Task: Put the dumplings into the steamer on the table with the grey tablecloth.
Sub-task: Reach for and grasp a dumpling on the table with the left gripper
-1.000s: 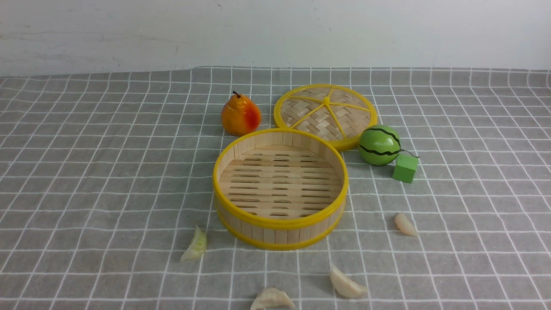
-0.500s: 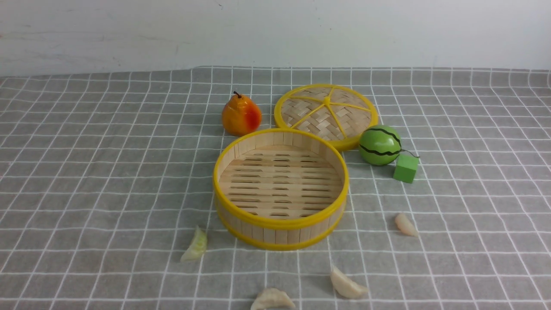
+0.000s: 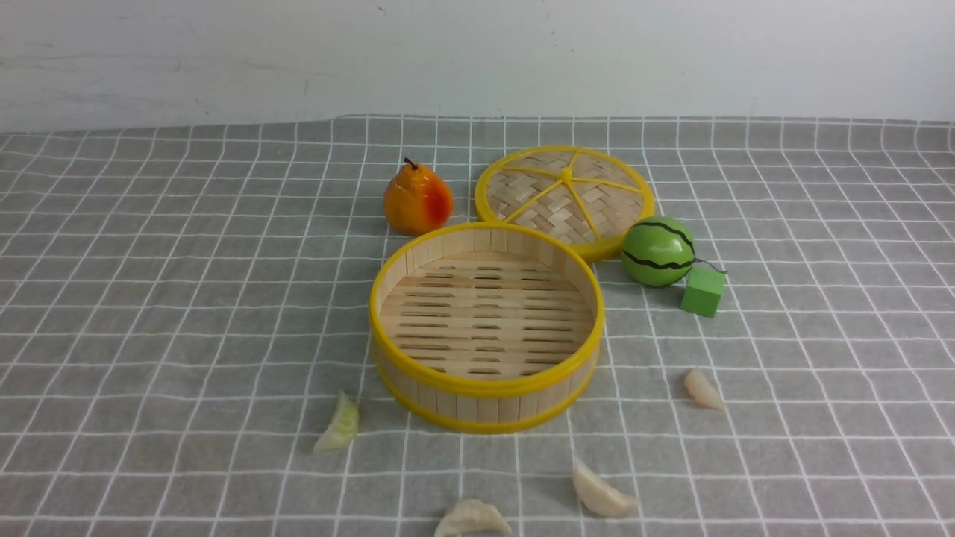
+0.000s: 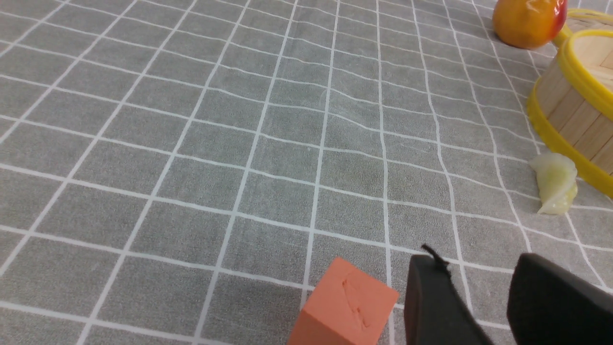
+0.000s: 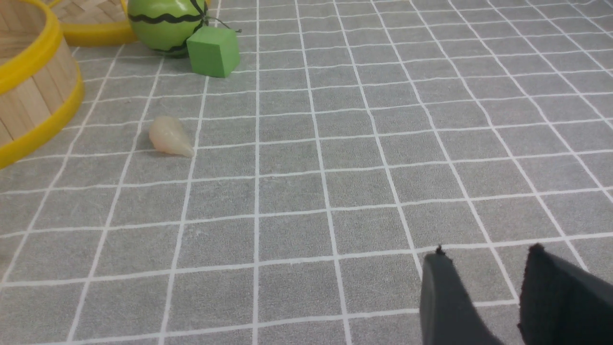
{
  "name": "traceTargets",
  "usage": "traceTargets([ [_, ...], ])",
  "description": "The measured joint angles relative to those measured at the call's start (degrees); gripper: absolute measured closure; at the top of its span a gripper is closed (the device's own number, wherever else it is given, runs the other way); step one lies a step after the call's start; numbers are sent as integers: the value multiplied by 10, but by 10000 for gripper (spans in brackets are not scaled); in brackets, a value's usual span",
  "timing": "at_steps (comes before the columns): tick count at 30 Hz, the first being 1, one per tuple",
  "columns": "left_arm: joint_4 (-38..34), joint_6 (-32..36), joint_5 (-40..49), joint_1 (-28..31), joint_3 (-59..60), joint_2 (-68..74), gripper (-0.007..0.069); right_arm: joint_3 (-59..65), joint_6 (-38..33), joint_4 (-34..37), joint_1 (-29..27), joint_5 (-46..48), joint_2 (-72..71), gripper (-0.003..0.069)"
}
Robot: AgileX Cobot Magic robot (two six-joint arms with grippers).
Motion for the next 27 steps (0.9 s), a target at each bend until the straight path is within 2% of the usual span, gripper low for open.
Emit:
traceTargets([
  [9, -7, 0, -3, 0, 0, 0, 388, 0, 3, 11, 0, 0, 0, 419],
  [13, -105, -37, -14, 0, 0, 0, 388, 0, 56, 109, 0, -2, 0, 419],
  [14, -169, -66, -17, 0, 0, 0, 388, 0, 91, 164, 0, -2, 0, 419],
  [16, -253, -117, -19, 0, 0, 0, 388, 0, 149, 254, 0, 0, 0, 419],
  [17, -343, -164, -22, 0, 0, 0, 388, 1, 200, 345, 0, 5, 0, 419],
  [18, -389, -181, -25, 0, 0, 0, 387, 3, 231, 384, 0, 7, 0, 419],
  [20, -434, -200, -27, 0, 0, 0, 387, 5, 264, 445, 0, 9, 0, 419],
  [23, -472, -213, -31, 0, 0, 0, 387, 5, 278, 490, 0, 9, 0, 419],
  [27, -492, -219, -33, 0, 0, 0, 387, 5, 273, 491, 0, -4, 0, 419],
])
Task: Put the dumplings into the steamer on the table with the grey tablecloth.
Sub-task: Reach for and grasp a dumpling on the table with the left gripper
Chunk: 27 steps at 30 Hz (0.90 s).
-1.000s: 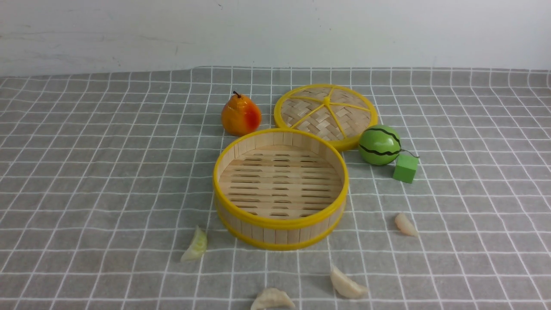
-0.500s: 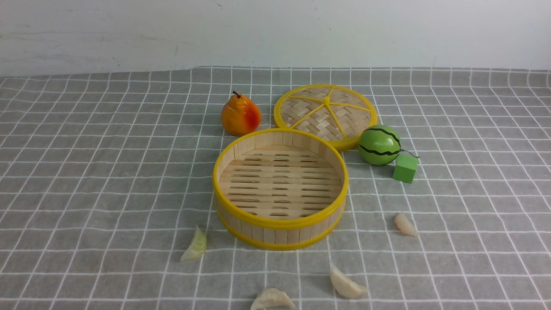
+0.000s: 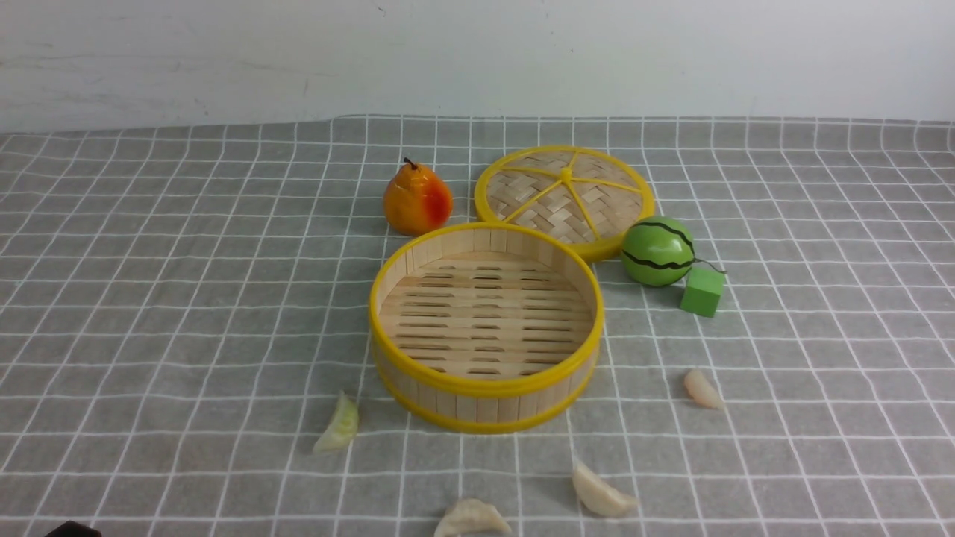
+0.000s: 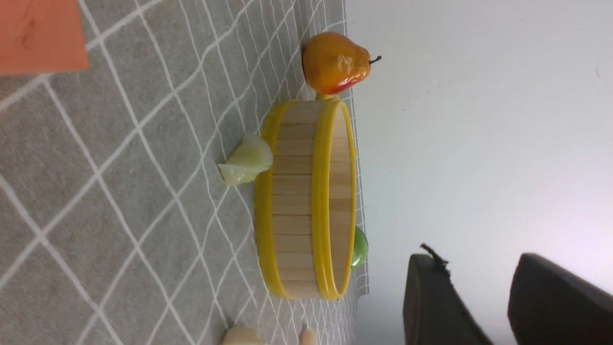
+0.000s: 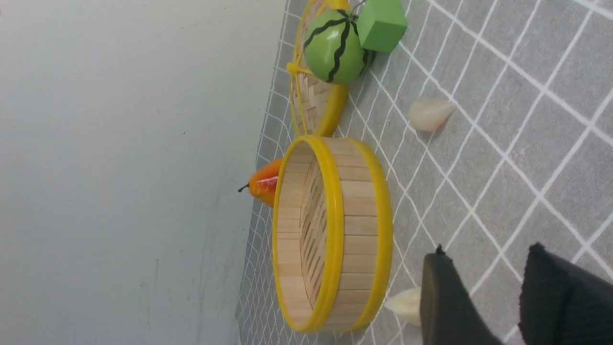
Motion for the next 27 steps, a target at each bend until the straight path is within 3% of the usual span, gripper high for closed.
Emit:
traceTargets([
  [4, -14, 31, 12, 0, -12, 0, 387, 0, -39, 3, 0, -8, 0, 419],
  [8, -7, 127, 37, 0, -81, 2, 404, -38, -168, 4, 0, -11, 0, 419],
  [13, 83, 249, 126, 0, -207, 135, 535, -141, -326, 4, 0, -9, 60, 489],
  [15, 146, 284, 198, 0, -286, 240, 624, -210, -410, -1, 0, 27, 137, 594],
  [17, 192, 301, 253, 0, -342, 303, 638, -263, -470, -13, 0, 80, 209, 658],
  [19, 217, 306, 283, 0, -372, 333, 638, -294, -502, -21, 0, 116, 246, 672],
  [22, 302, 311, 363, -15, -460, 407, 638, -397, -586, -58, 4, 264, 370, 678],
  [27, 381, 303, 449, -58, -541, 486, 638, -478, -606, -112, 81, 355, 492, 676],
])
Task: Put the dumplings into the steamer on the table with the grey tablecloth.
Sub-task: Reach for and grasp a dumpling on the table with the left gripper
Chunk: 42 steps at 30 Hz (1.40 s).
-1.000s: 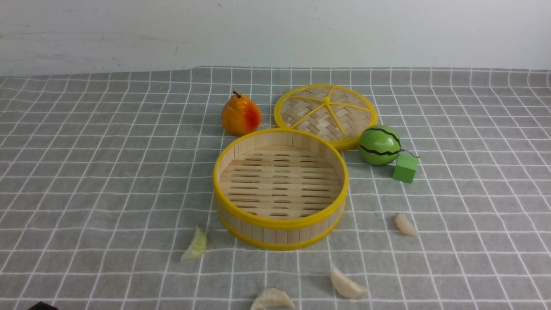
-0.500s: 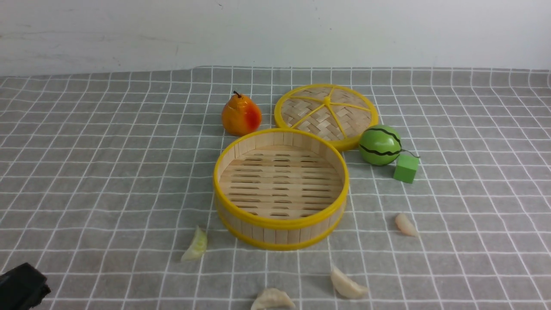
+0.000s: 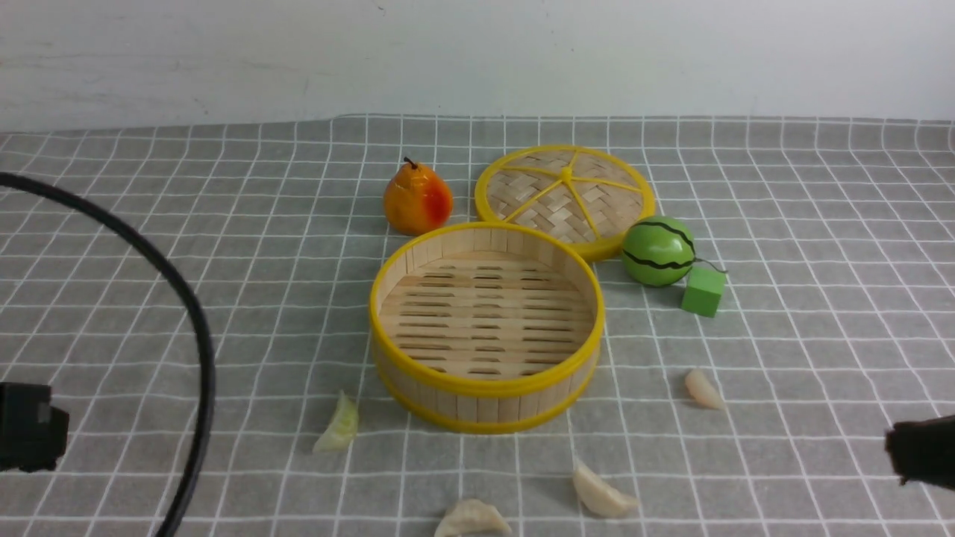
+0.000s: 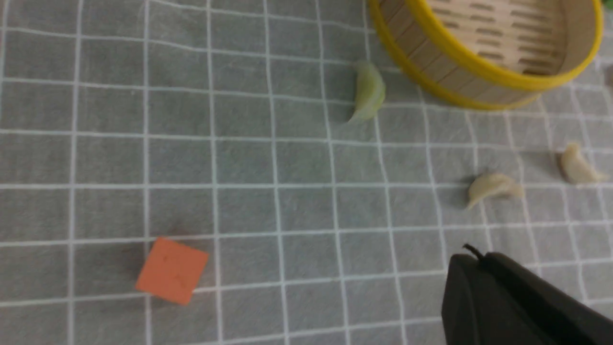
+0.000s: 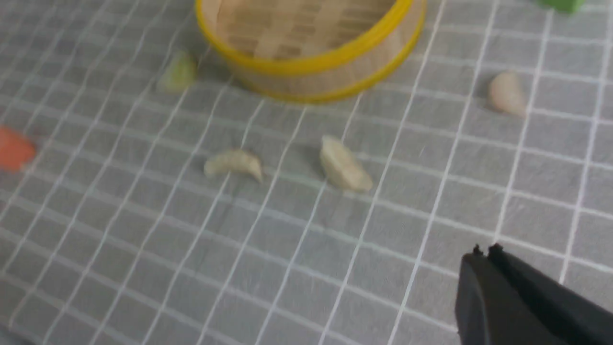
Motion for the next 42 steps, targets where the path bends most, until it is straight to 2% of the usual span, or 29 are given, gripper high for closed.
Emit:
traceTargets([
  [2, 22, -6, 51, -23, -33, 65, 638, -26, 3, -51, 95, 31, 57, 673],
  [3, 22, -6, 53, -25, -35, 70, 638, -27, 3, -55, 102, 31, 61, 673],
  [5, 30, 12, 60, -48, -56, 139, 638, -37, 23, -106, 189, 48, 106, 673],
  [6, 31, 22, 58, -58, -60, 154, 634, -37, 30, -122, 206, 49, 114, 673],
  [9, 37, 65, 36, -98, -70, 219, 574, -38, 44, -157, 270, 45, 141, 673],
  [10, 39, 70, 25, -115, -73, 239, 525, -38, 45, -162, 288, 40, 145, 673],
  [17, 67, 50, -69, -169, -106, 373, 160, -41, 47, -165, 309, 0, 148, 673],
  [19, 84, 40, -89, -171, -123, 414, 93, -41, 47, -165, 309, 0, 148, 673],
  [22, 103, 36, -101, -171, -146, 464, 57, -41, 47, -165, 309, 0, 148, 673],
  [28, 112, 33, -126, -171, -201, 578, 62, -41, 47, -165, 309, -1, 148, 671],
  [35, 115, 32, -130, -171, -249, 658, 125, -41, 59, -165, 309, -15, 148, 671],
  [38, 121, 18, -127, -171, -254, 662, 214, -41, 62, -165, 309, -23, 148, 671],
  [42, 125, 5, -118, -171, -256, 661, 425, -41, 63, -165, 309, -27, 148, 670],
])
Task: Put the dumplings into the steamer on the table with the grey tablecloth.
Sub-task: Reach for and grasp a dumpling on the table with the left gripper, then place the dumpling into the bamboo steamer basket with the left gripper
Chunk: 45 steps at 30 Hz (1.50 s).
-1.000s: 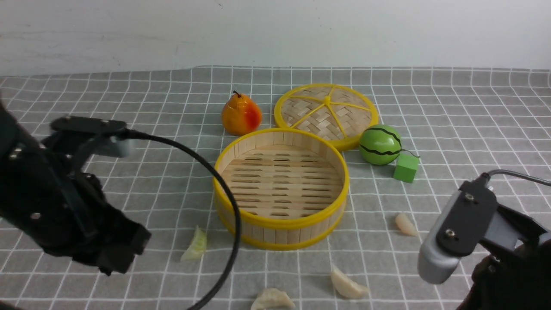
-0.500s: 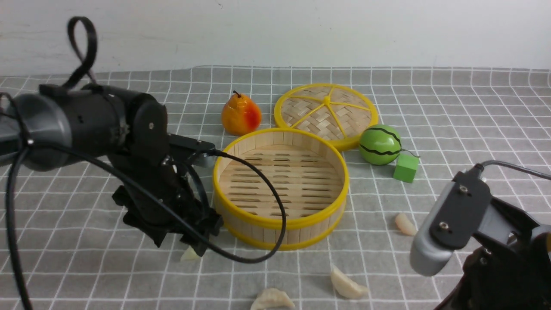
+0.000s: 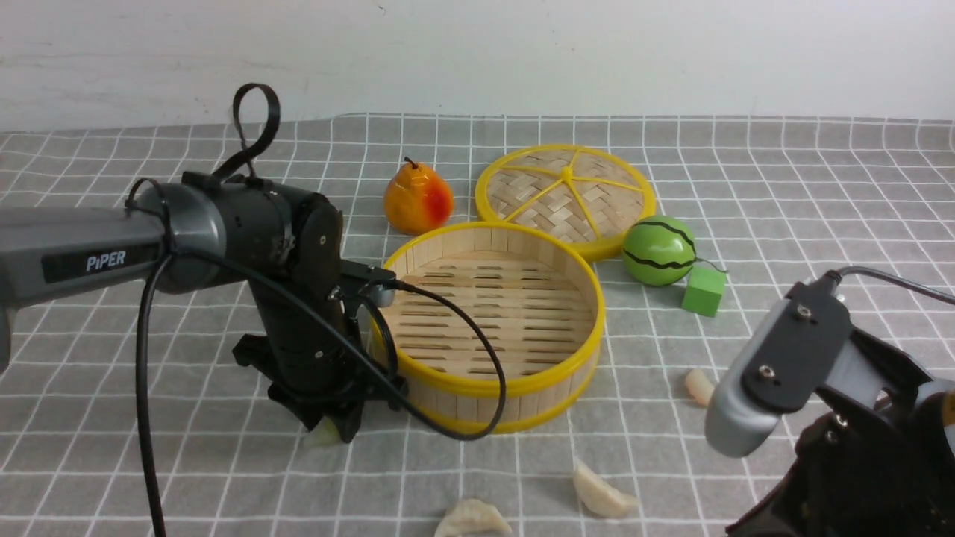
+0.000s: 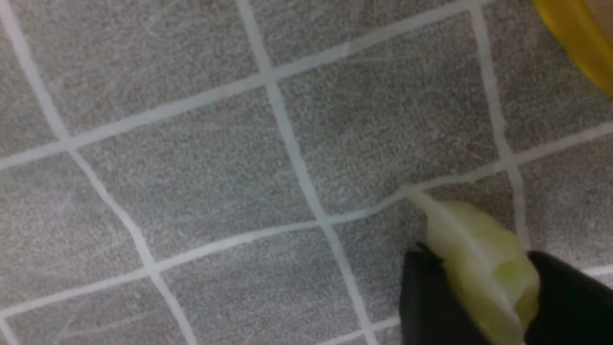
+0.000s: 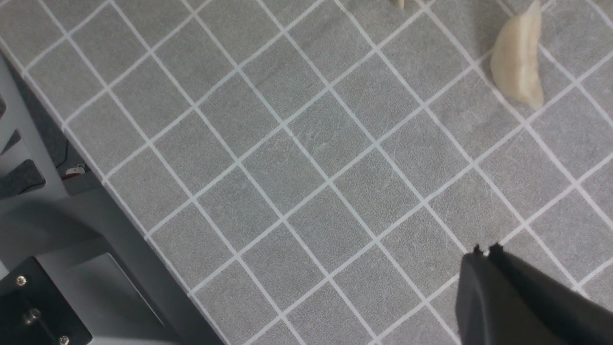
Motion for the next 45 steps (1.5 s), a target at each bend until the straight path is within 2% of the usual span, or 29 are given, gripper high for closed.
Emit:
traceTargets([
  [7, -12, -4, 103, 0, -69, -24, 414, 0, 0, 0, 0, -3, 0, 669],
  [13, -37, -50, 153, -5, -232, -54, 414, 0, 0, 1, 0, -29, 0, 664],
  [20, -45, -72, 192, -7, -373, 36, 414, 0, 0, 10, 0, -32, 0, 663],
  [26, -35, -73, 184, -12, -427, 138, 414, 0, 10, 11, 0, -33, 0, 662],
  [35, -31, -74, 134, -18, -435, 187, 414, 0, 14, 10, 0, -38, 0, 661],
  [38, -31, -74, 133, -18, -435, 195, 373, 0, 14, 10, 0, -40, 0, 660],
  [43, -33, -74, 142, -18, -435, 184, 169, -1, 14, 4, 0, -41, 0, 657],
  [44, -33, -74, 143, -18, -435, 184, 161, -1, 14, 3, 0, -41, 0, 657],
  [45, -33, -74, 152, -18, -435, 168, 110, -5, 14, -2, 0, -40, 0, 657],
])
